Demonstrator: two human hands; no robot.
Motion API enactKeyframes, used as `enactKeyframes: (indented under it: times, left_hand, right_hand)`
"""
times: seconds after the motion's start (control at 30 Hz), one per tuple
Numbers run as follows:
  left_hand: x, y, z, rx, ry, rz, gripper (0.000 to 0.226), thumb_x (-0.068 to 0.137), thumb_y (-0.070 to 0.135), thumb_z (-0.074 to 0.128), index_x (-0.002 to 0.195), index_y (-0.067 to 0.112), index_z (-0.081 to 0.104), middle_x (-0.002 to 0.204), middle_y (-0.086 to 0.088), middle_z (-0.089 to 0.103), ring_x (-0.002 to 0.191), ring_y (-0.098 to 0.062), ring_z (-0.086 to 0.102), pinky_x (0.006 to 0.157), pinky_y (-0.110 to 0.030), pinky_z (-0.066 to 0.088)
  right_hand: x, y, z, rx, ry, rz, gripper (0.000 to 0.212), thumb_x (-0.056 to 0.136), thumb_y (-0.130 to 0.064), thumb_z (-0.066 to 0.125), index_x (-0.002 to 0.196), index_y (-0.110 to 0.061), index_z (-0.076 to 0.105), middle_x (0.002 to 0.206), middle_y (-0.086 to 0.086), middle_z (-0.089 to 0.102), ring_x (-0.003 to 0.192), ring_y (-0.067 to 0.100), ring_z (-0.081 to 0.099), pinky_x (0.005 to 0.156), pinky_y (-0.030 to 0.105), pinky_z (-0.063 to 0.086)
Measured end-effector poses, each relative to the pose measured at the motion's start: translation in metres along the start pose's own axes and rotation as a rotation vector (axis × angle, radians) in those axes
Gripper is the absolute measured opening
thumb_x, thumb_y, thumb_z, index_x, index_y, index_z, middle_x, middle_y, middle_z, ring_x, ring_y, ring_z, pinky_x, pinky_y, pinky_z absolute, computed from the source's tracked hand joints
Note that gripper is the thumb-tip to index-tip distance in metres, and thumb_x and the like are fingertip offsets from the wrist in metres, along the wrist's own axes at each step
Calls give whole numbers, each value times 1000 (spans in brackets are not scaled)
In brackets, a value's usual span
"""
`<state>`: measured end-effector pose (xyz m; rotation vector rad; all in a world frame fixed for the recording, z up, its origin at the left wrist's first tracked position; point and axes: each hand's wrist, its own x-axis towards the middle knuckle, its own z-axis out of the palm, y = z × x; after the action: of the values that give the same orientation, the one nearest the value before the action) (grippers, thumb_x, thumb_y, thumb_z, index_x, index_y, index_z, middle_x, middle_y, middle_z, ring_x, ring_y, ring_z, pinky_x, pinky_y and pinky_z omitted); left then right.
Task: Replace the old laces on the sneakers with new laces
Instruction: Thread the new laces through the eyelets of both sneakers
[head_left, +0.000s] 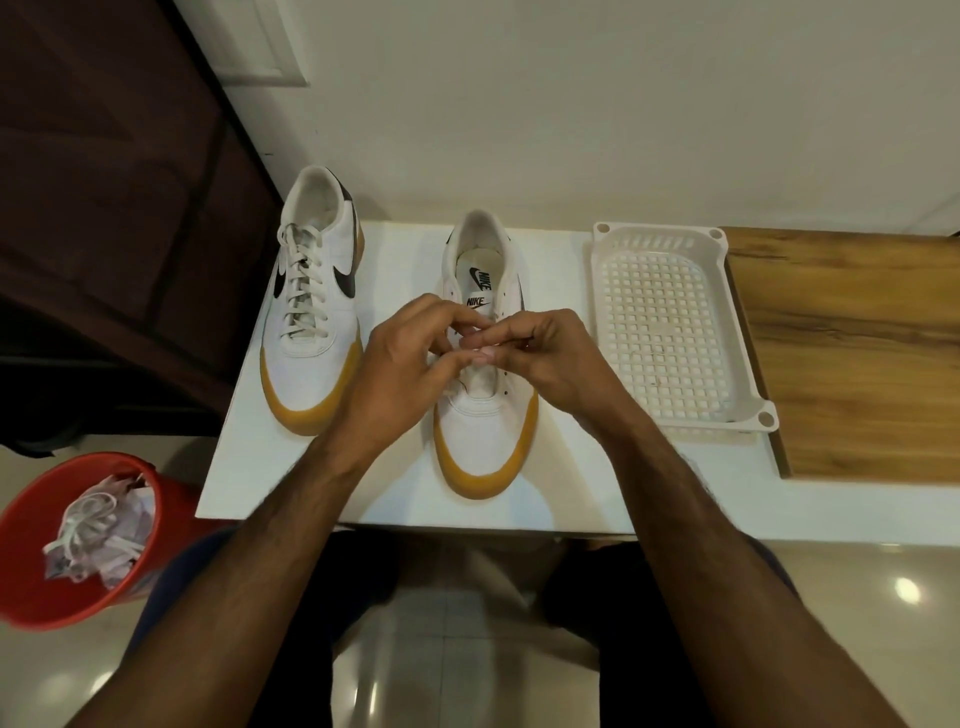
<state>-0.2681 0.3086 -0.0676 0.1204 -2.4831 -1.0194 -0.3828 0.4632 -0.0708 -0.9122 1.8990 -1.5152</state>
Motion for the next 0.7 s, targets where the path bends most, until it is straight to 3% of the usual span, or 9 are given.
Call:
enactKeyframes:
  times: [0.1, 0.17, 0.3, 0.37, 0.5, 0.6, 0.7]
  left_hand:
    - [0, -2, -1, -5, 6, -24, 30, 84, 6, 78, 113, 10, 72, 97, 1, 66, 76, -4, 61, 75, -13, 50]
    - [0, -4, 0, -2, 8, -43, 25, 84, 4, 79, 108, 9, 74, 92, 0, 67, 77, -8, 64, 74, -18, 53]
    - [-1, -8, 2, 76, 11, -35, 11, 86, 5, 77, 96, 9, 75, 88, 0, 64, 76, -10, 60, 71, -20, 51]
    - [-1, -12, 2, 112, -17, -27, 8, 86, 5, 76, 93, 11, 75, 88, 5, 61, 74, -6, 56, 69, -23, 49]
    - [-2, -15, 9, 215, -129, 2, 9, 86, 13, 78, 94, 16, 77, 88, 12, 53, 73, -2, 48, 69, -32, 47]
    - [-2, -14, 13, 265, -156, 23, 10, 86, 15, 79, 95, 17, 78, 86, 4, 55, 75, -12, 53, 65, -38, 48]
    - [-3, -9, 14, 317, -168, 30, 10, 86, 19, 78, 96, 19, 79, 89, 1, 55, 83, -18, 56, 69, -39, 46]
  right_hand:
    - [0, -3, -2, 29, 27, 47, 15, 85, -2, 78, 100, -5, 76, 94, 8, 78, 92, 25, 74, 93, 48, 58]
    - [0, -5, -5, 84, 74, 103, 24, 82, -1, 81, 102, -4, 68, 87, 11, 78, 86, 27, 75, 85, 42, 61]
    - [-2, -7, -8, 172, 116, 162, 18, 93, 0, 67, 110, -2, 61, 87, 13, 78, 81, 23, 75, 76, 33, 60]
    - [-1, -4, -10, 49, 246, 206, 12, 96, -13, 67, 106, -7, 63, 85, 7, 77, 75, 18, 74, 73, 34, 59]
    - [1, 4, 1, -311, 326, 338, 36, 84, -52, 75, 93, -20, 61, 84, -4, 70, 74, 11, 69, 70, 33, 57]
    - [3, 7, 18, -475, 314, 355, 38, 80, -49, 76, 94, -19, 59, 87, -8, 65, 78, 9, 62, 69, 30, 51]
    - [6, 7, 21, -531, 348, 333, 26, 81, -36, 73, 93, -15, 63, 84, -6, 66, 78, 11, 62, 66, 28, 49]
